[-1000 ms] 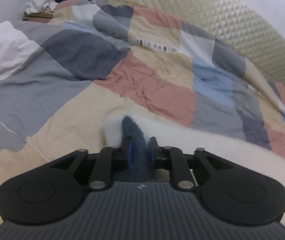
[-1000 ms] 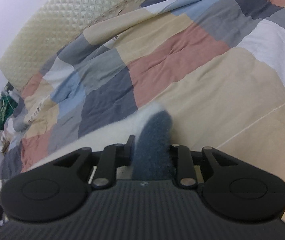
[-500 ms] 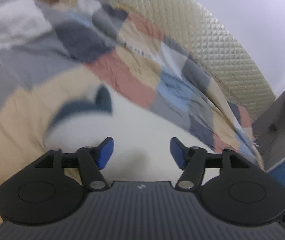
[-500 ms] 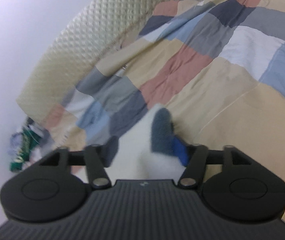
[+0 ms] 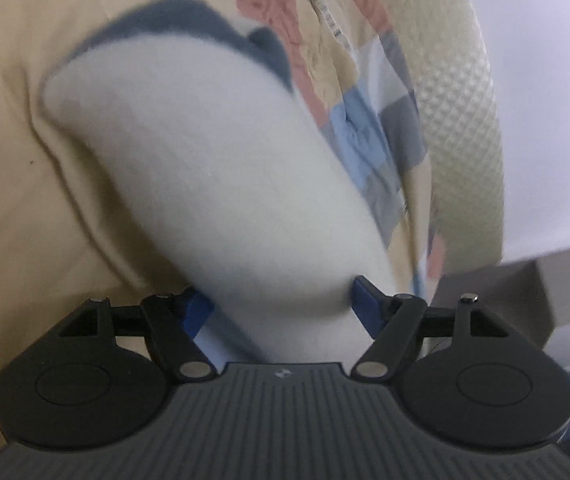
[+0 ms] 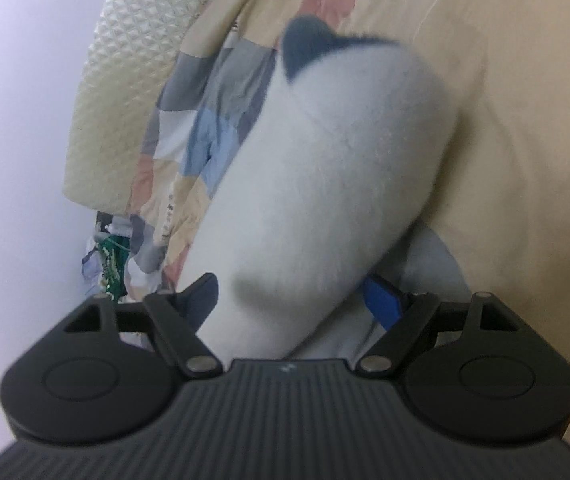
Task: Fold large clothes
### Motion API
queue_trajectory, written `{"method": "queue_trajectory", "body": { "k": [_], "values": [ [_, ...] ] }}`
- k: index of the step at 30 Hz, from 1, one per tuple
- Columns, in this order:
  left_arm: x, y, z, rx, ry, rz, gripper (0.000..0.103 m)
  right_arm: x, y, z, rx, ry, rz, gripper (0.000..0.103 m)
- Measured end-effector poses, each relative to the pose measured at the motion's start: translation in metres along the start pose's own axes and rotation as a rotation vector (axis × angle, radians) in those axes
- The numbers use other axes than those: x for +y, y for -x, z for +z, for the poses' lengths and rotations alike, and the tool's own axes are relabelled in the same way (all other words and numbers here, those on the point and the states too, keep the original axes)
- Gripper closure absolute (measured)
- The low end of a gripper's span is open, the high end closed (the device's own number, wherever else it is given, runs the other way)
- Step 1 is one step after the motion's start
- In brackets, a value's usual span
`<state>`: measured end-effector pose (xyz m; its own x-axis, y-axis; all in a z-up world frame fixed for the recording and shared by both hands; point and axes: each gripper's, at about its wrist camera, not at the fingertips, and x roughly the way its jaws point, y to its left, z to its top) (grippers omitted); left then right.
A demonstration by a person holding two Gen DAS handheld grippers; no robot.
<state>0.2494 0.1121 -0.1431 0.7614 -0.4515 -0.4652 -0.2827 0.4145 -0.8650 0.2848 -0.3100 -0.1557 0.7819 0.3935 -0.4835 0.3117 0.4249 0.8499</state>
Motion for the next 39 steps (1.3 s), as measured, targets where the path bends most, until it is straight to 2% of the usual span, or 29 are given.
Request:
{"method": "queue_trajectory", "body": {
  "k": [2, 4, 6, 10, 13, 15, 18, 23, 28, 32, 35, 39],
  "values": [
    [0.005, -0.002, 0.006, -0.035, 0.033, -0.023, 0.027, -0.006, -0.012, 0.007, -0.017, -0.013, -0.005, 0.02],
    [0.009, -0.002, 0.013, -0.085, 0.059, -0.051, 0.027, -0.009, -0.022, 0.015, -0.032, -0.039, 0.025, 0.02],
    [0.014, -0.007, 0.02, -0.086, 0.087, -0.069, 0.027, -0.011, -0.028, 0.021, -0.056, -0.058, 0.049, 0.02],
    [0.012, -0.019, 0.026, -0.108, 0.035, -0.052, 0.027, -0.01, -0.044, 0.027, -0.078, -0.053, 0.059, 0.021],
    [0.002, -0.019, 0.025, -0.13, -0.028, -0.037, 0.04, -0.007, -0.053, 0.028, -0.095, -0.027, 0.062, 0.023],
    [-0.006, -0.016, 0.027, -0.136, -0.074, -0.037, 0.052, -0.003, -0.053, 0.03, -0.094, -0.001, 0.056, 0.039],
    [-0.018, -0.009, 0.026, -0.147, -0.122, -0.044, 0.058, 0.0, -0.043, 0.033, -0.089, 0.014, 0.073, 0.056],
    [-0.036, 0.013, 0.023, -0.153, -0.172, -0.109, 0.06, 0.024, -0.015, 0.033, -0.126, 0.088, 0.119, 0.06],
    [-0.069, 0.032, 0.017, -0.123, -0.188, -0.168, 0.06, 0.051, 0.03, 0.036, -0.167, 0.135, 0.178, 0.06],
    [-0.114, 0.032, 0.01, -0.095, -0.217, -0.212, 0.059, 0.074, 0.066, 0.056, -0.21, 0.162, 0.205, 0.06],
    [-0.155, 0.014, 0.008, -0.071, -0.228, -0.226, 0.059, 0.088, 0.086, 0.084, -0.245, 0.165, 0.221, 0.059],
    [-0.215, -0.03, -0.002, -0.039, -0.278, -0.242, 0.059, 0.096, 0.1, 0.135, -0.292, 0.141, 0.234, 0.059]
  ]
}}
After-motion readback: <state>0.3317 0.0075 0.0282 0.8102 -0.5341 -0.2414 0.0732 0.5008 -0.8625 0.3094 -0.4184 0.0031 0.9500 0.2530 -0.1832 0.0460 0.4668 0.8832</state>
